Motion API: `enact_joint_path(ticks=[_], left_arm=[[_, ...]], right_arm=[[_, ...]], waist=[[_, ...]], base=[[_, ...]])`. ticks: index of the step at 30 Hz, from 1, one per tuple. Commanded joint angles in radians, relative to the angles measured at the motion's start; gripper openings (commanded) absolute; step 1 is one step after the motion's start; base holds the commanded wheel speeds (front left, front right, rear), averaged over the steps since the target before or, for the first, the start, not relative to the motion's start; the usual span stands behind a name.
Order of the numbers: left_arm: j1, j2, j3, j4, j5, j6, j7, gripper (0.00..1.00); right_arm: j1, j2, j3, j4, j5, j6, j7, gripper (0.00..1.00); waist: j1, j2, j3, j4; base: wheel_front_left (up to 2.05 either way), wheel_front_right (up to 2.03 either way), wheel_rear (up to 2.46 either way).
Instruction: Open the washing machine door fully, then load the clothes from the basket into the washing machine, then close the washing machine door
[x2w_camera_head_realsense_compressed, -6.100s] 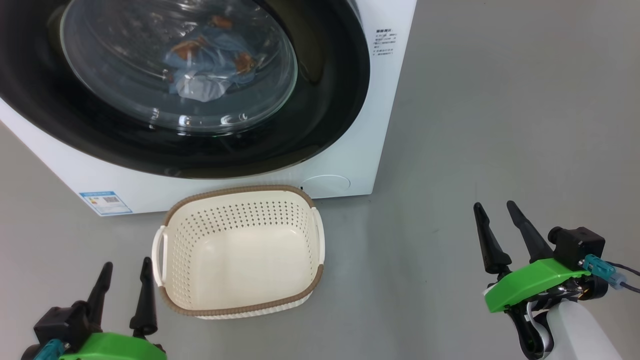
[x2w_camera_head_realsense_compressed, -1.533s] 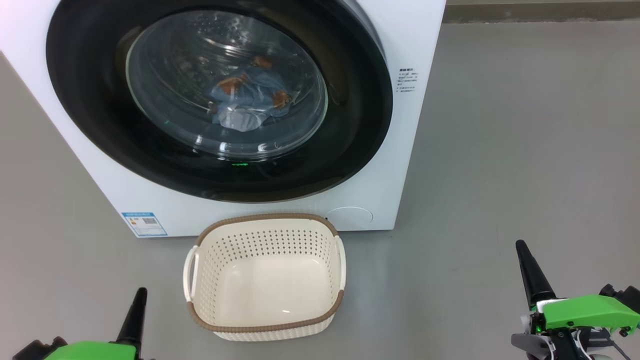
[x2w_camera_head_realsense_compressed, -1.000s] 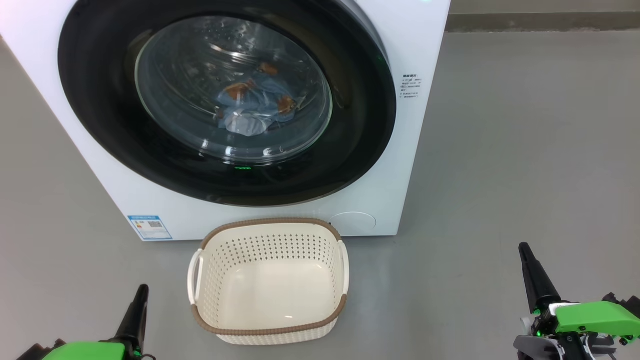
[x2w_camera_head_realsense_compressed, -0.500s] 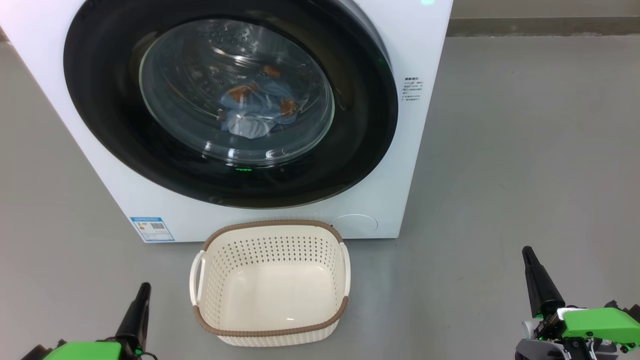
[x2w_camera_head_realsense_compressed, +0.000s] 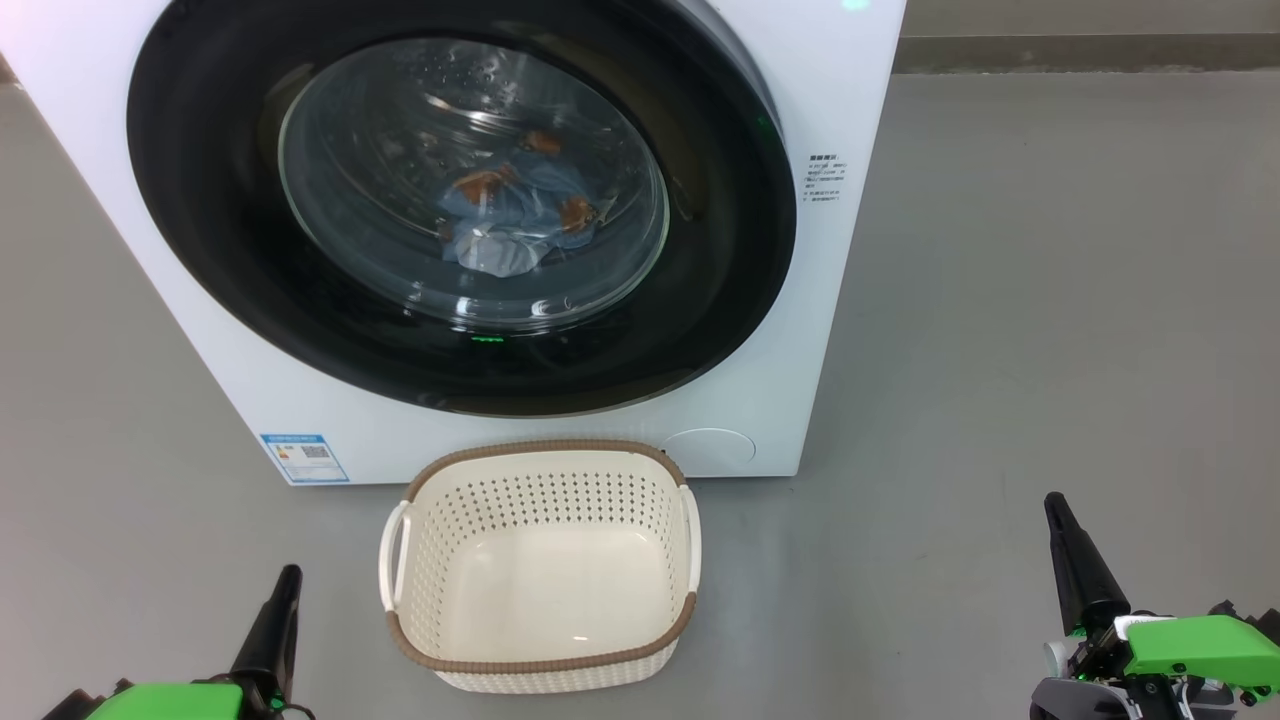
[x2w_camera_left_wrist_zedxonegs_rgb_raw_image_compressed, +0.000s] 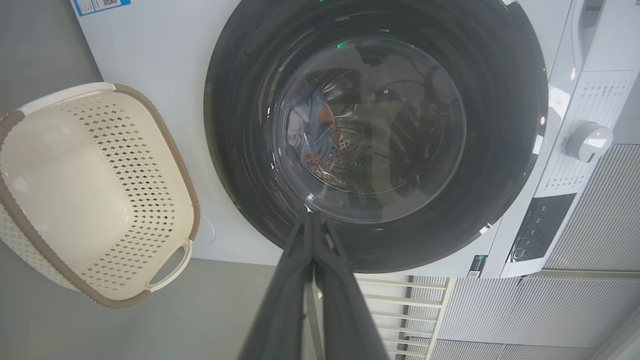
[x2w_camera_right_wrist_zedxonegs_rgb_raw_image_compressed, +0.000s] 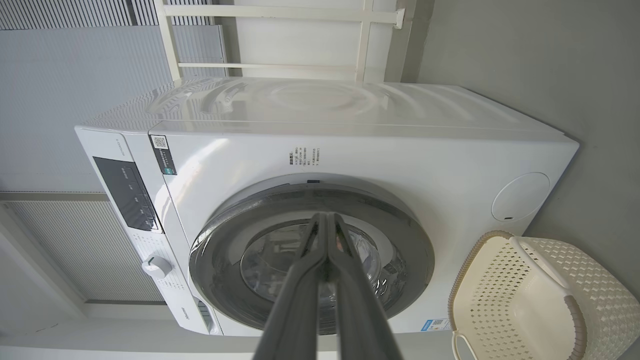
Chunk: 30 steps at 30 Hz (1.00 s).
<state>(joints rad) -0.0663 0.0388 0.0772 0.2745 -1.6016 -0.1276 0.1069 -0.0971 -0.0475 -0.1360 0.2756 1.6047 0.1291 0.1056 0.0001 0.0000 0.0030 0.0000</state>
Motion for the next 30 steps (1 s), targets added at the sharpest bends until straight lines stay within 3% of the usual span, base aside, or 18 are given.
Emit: enact_joint_path(ticks=[1, 30], left_arm=[[-0.042, 0.013, 0.035, -0.029, -0.008, -0.003, 0.005, 0.00], [-0.042, 0.012, 0.036, -0.029, -0.007, -0.003, 0.006, 0.00]], right_arm=[[-0.011, -0.003, 0.022, -0.031, 0.004, 0.002, 0.008, 0.00], [-0.011, -0.003, 0.022, -0.031, 0.004, 0.002, 0.008, 0.00]], waist=[[0.0000, 0.0000, 0.000, 0.000], [0.0000, 0.0000, 0.000, 0.000]], base=[[0.00, 0.00, 0.00], [0.00, 0.00, 0.00]])
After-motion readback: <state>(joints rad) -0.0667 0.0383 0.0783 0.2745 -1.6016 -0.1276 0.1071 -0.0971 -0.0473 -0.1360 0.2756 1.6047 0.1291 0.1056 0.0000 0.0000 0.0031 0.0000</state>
